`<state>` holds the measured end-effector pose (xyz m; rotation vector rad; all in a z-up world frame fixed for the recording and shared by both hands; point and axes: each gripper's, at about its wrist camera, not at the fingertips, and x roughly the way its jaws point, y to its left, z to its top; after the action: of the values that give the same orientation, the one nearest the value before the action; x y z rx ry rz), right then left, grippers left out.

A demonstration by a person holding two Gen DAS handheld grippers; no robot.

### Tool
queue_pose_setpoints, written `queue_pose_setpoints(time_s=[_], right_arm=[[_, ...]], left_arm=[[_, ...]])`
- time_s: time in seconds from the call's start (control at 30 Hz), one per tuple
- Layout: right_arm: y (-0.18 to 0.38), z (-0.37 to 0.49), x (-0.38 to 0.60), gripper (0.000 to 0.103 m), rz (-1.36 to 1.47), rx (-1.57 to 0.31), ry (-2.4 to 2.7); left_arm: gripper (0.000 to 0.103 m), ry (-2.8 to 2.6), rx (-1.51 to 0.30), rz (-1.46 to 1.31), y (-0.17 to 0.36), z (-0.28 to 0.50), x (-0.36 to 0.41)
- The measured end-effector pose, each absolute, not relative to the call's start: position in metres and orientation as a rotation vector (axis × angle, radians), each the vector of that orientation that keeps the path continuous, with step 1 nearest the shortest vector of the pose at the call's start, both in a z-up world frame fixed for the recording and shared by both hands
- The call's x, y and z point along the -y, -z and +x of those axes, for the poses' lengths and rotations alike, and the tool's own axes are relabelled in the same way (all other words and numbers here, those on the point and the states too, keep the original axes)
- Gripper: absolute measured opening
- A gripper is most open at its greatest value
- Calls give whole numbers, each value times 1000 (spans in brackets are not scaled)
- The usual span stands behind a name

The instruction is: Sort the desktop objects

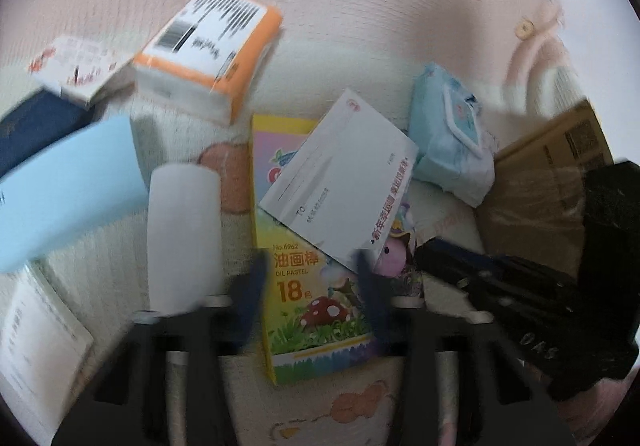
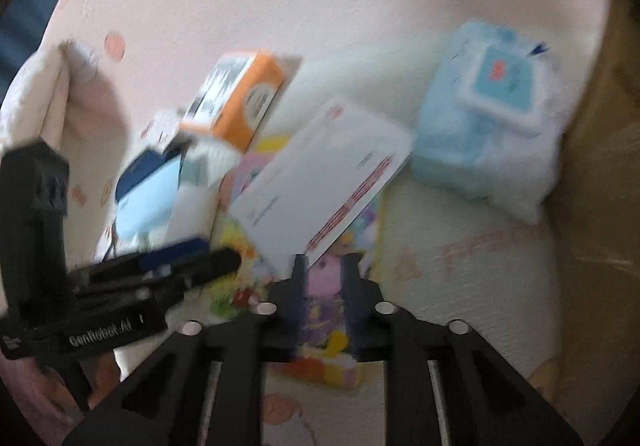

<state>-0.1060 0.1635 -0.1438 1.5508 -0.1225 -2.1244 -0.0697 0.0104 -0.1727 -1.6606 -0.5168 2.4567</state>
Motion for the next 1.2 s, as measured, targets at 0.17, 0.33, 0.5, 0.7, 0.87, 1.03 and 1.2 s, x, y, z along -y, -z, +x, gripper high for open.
queue_pose_setpoints(time_s=[0.17,0.33,0.5,0.7,0.87,1.03,1.2], right_arm=[[159,-104,-162,12,1610,198,2062],[161,-107,-152,12,1572,121,2073],[160,-125,-138,12,1513,77,2101],[161,-159,-134,12,1472,138,2144],[163,-185,-129,11,1429,226,2177],[175,-208,-120,11,1473,229,2191],[174,-216,-125,11,1493,270,2194]], left_arm=[[7,-2398,555,-1706,185,-67,-6],[6,-2382,558,-1680,192,-81,-10],[6,-2409,461,-1645,191,-108,-21],[6,-2462,378,-1594,188,-150,-18],[6,-2481,350,-1624,195,-183,-12],[4,-2499,384,-1646,202,-198,-7],[5,-2518,312,-1631,199,-196,-17]])
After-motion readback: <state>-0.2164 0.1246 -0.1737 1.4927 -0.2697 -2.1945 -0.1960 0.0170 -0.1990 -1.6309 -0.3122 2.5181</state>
